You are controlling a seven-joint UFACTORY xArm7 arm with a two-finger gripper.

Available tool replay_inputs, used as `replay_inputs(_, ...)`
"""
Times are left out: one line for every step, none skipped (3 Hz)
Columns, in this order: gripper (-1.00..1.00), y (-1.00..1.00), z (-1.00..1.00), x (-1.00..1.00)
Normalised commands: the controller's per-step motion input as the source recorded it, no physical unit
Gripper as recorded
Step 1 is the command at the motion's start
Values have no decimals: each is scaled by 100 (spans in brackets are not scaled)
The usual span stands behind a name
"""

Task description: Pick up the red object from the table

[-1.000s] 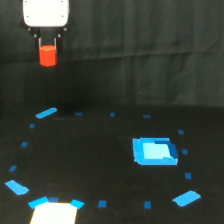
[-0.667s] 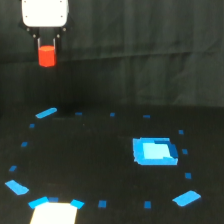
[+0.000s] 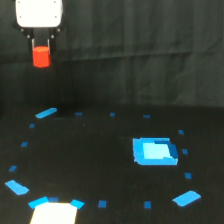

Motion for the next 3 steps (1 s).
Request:
replay_inputs(-100,17,7,38)
replay_inputs(-100,-23,13,14)
replay_inputs(-100,9,-14,-44)
